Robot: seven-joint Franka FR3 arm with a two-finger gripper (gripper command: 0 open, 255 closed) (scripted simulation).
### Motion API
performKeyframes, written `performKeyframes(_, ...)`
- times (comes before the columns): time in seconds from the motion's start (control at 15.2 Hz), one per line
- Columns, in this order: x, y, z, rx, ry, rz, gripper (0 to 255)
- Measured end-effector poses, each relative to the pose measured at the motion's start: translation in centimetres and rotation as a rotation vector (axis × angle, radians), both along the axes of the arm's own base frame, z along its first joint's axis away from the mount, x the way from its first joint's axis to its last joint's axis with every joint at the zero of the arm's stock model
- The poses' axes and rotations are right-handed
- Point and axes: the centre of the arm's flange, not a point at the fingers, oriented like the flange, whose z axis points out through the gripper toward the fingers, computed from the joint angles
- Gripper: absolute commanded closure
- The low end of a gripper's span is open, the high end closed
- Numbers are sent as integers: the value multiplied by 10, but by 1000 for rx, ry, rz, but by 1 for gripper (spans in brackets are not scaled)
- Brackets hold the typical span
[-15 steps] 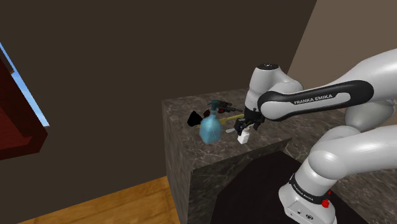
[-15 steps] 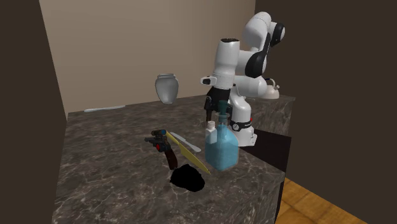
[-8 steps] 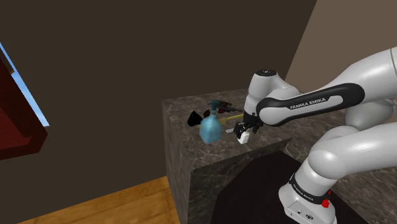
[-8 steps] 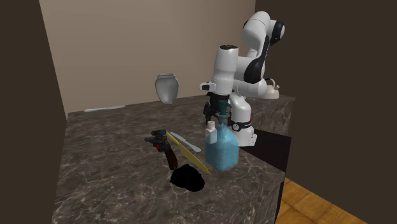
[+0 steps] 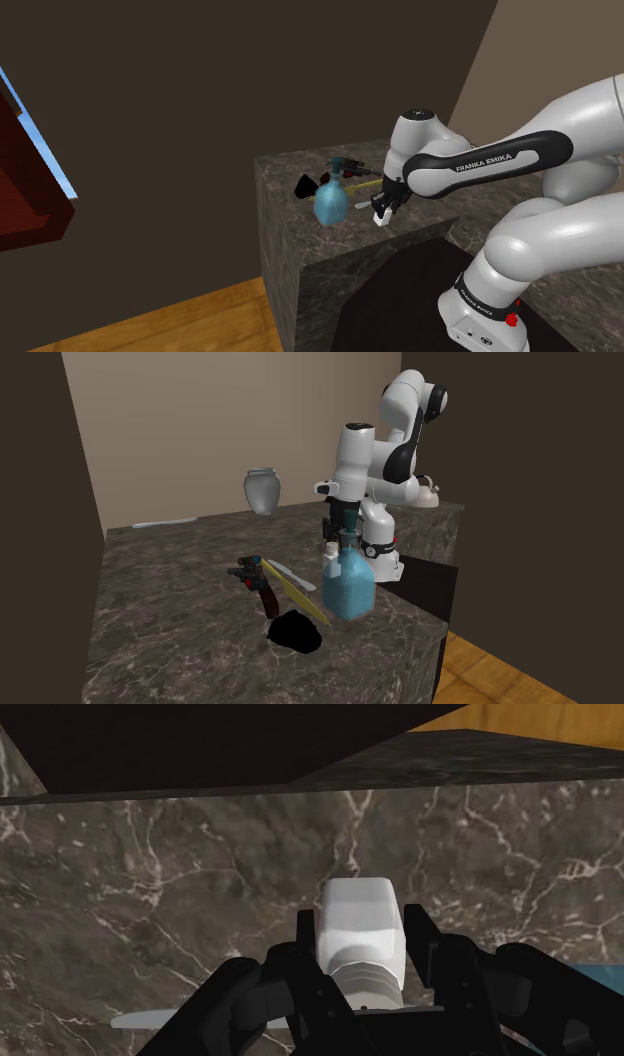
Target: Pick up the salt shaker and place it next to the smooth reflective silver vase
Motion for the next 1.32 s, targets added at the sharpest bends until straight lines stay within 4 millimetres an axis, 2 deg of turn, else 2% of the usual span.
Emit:
performKeyframes(0.46,0,0,3,0,0,0,255)
performKeyframes(1.32,0,0,68,0,0,0,255)
